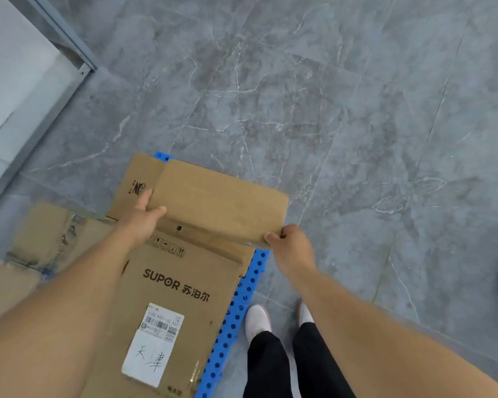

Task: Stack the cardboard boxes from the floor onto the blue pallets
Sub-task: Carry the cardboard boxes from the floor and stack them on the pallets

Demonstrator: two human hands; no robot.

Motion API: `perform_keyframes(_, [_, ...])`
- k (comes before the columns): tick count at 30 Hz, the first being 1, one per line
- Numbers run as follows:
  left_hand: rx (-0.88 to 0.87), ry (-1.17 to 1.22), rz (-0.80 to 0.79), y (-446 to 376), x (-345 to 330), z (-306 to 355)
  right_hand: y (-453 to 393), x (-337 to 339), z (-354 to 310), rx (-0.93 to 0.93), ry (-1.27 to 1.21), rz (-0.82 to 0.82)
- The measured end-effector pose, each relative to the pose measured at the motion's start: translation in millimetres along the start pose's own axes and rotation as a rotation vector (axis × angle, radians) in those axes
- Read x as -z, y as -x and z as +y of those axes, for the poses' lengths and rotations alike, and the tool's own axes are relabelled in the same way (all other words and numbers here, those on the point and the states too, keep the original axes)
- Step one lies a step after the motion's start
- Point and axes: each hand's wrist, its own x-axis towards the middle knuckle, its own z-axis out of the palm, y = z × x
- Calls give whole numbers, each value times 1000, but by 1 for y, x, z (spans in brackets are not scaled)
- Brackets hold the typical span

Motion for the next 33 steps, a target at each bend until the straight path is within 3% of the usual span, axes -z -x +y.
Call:
perform_keyframes(10, [44, -224, -34, -81, -19, -37, -66, -75, 37, -82, -19, -28])
perform_keyframes(23, [211, -533, -213, -116, -33, -46, -90, -103, 60, -163, 66, -120])
perform_keyframes(33, [223, -517, -145, -104, -31, -36, -84, -101, 51, -170, 239, -134])
